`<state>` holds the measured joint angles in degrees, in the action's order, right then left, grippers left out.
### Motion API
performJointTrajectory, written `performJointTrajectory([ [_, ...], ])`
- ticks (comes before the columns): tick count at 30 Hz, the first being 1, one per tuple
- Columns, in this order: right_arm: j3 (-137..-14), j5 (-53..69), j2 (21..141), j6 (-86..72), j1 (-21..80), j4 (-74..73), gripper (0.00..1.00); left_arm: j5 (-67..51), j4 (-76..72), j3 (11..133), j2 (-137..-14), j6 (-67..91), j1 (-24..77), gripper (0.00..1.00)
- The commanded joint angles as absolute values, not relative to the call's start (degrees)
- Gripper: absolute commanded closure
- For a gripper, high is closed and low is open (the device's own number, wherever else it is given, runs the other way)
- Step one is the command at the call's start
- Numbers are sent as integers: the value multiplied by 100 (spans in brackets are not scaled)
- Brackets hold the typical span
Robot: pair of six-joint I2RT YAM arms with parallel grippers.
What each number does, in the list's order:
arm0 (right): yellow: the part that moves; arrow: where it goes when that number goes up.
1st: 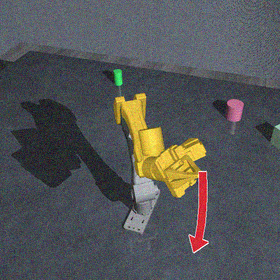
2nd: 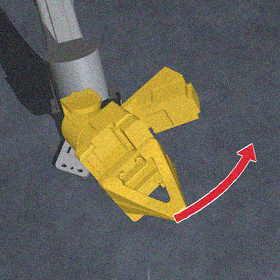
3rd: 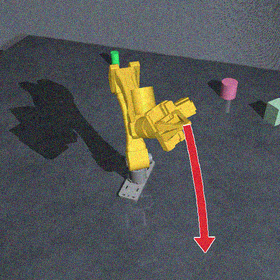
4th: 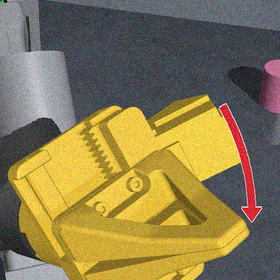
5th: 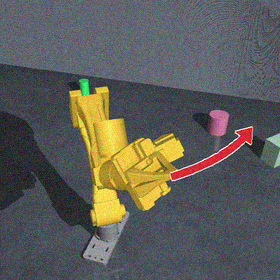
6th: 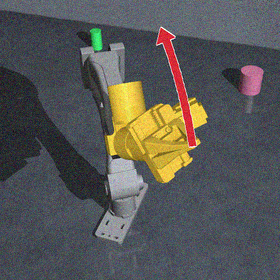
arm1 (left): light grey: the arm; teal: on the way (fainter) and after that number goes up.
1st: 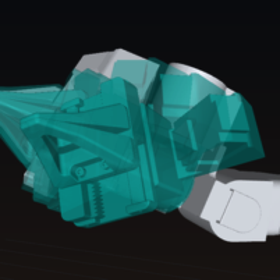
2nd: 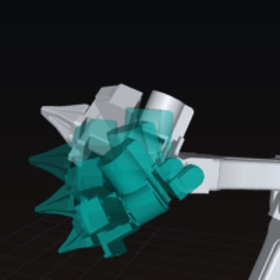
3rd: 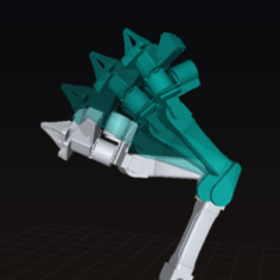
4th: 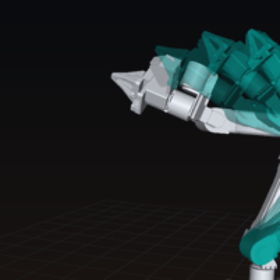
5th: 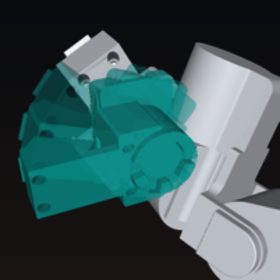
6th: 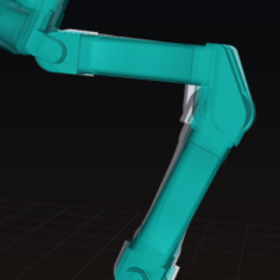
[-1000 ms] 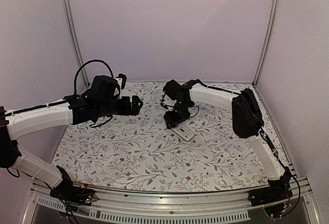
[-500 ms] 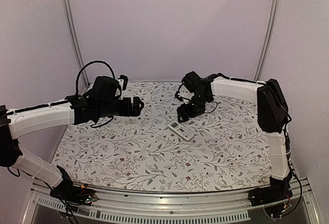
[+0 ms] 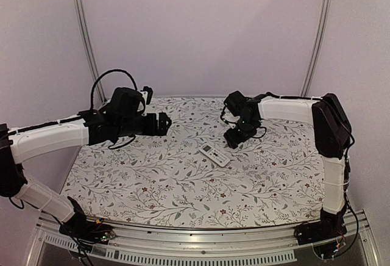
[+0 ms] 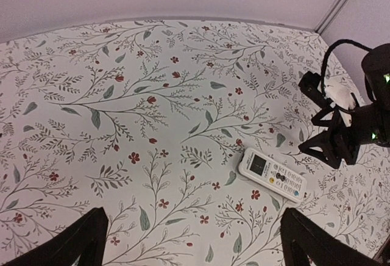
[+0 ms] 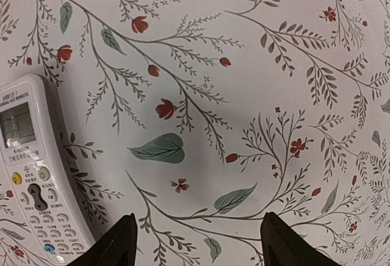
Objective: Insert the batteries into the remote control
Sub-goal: Adjust the remote control at the center of the board.
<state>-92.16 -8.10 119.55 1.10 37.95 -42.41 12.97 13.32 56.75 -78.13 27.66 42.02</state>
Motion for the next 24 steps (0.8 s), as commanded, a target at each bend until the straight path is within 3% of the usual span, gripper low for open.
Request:
performJointTrajectory([
  [1,-9111,-1142,12188,286,3943,-4247,30,1352,1459,5851,-7949,2734,4268,0],
  [24,-8495,898,11853,-380,4440,-3763,31,1127,1513,5939,-7956,2756,4267,0],
])
